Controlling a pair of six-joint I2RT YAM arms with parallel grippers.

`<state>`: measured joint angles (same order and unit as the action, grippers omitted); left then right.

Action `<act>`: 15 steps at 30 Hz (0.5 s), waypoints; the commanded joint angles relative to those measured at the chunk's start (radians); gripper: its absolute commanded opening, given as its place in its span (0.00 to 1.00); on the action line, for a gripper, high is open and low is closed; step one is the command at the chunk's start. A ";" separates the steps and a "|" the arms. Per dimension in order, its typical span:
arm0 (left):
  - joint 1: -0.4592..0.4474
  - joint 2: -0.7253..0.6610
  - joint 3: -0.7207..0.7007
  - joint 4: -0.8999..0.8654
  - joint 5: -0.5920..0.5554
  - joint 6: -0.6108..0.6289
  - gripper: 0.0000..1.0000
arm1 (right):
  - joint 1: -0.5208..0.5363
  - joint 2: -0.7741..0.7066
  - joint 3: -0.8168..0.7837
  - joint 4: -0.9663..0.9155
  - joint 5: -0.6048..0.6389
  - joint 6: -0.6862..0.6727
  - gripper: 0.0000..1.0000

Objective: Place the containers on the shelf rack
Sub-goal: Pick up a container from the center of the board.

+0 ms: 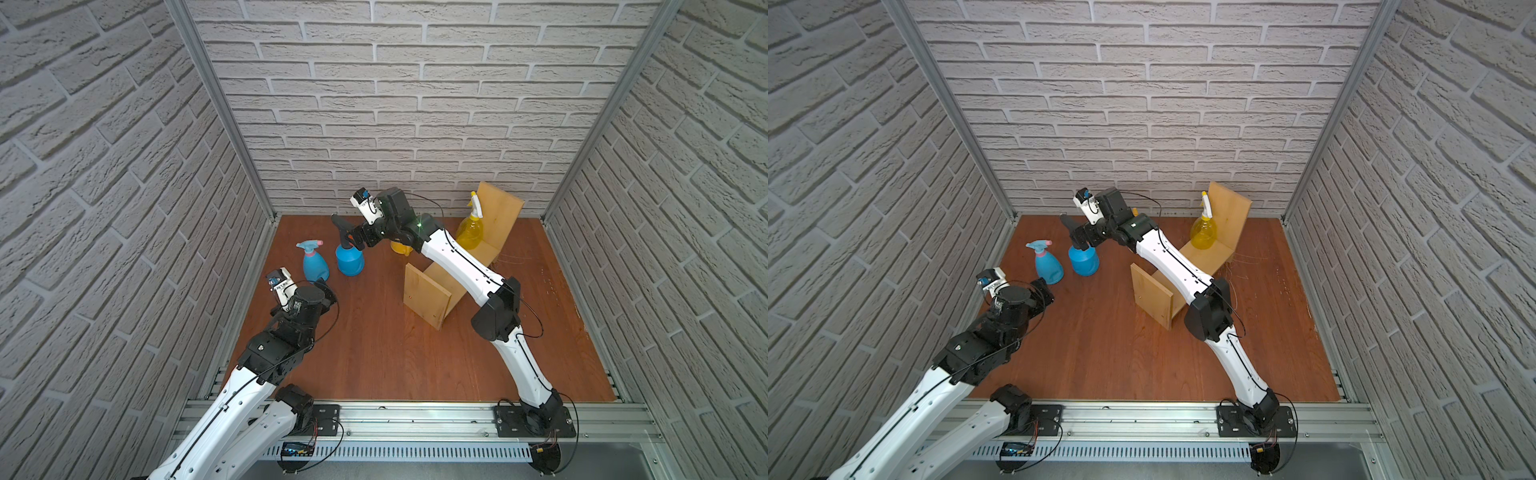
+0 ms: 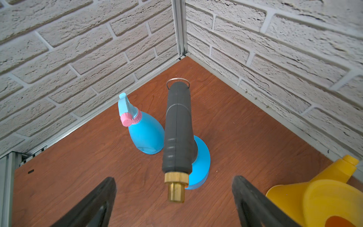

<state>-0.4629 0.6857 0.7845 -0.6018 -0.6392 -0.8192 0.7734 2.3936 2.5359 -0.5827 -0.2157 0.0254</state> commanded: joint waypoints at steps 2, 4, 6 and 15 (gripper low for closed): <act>0.010 0.008 0.034 0.049 -0.042 0.071 0.98 | 0.004 0.056 0.056 0.054 -0.009 -0.003 0.91; 0.014 0.011 0.035 0.053 -0.040 0.080 0.98 | 0.005 0.086 0.081 0.068 -0.008 -0.001 0.87; 0.021 0.013 0.039 0.055 -0.036 0.089 0.98 | 0.004 0.105 0.100 0.088 -0.007 0.001 0.83; 0.035 -0.006 0.053 0.051 -0.043 0.135 0.98 | 0.003 0.156 0.125 0.188 -0.032 0.022 0.62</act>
<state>-0.4351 0.6926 0.8040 -0.5823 -0.6628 -0.7170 0.7742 2.5435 2.6225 -0.4850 -0.2241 0.0330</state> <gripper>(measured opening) 0.983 0.641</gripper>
